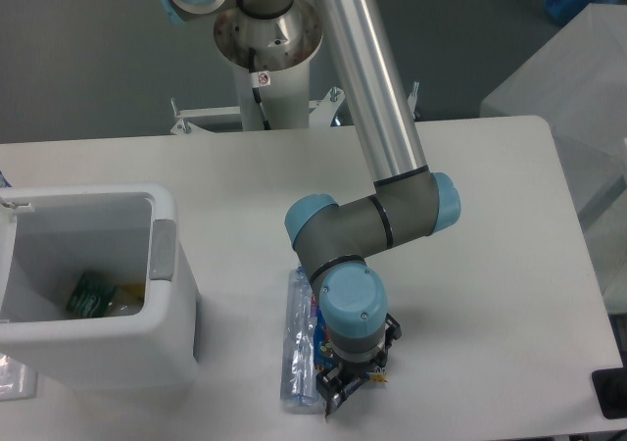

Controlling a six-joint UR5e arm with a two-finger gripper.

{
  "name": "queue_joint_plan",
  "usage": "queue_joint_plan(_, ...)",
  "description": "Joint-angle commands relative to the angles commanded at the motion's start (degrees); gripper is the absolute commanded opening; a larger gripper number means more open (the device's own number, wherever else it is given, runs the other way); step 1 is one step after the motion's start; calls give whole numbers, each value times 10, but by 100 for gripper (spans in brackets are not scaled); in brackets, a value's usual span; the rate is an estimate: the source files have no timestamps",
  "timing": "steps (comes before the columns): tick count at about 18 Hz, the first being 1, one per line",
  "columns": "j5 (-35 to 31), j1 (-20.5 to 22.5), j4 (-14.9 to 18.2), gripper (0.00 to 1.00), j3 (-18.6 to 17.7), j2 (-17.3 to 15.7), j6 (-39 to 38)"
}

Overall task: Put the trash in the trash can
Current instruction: 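Close the gripper on the snack wrapper and lift it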

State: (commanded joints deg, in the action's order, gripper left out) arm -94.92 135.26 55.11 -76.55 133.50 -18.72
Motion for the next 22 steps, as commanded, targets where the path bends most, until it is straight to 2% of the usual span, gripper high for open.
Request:
queue_joint_plan(14, -4, 0, 2, 99, -7, 2, 1)
queue_joint_plan(15, -4, 0, 3, 92, -6, 2, 1)
queue_joint_plan(17, -4, -1, 8, 69, -6, 2, 1)
queue_joint_plan(18, -4, -1, 8, 61, -5, 1, 1)
queue_joint_plan(22, -4, -1, 9, 39, -6, 1, 1)
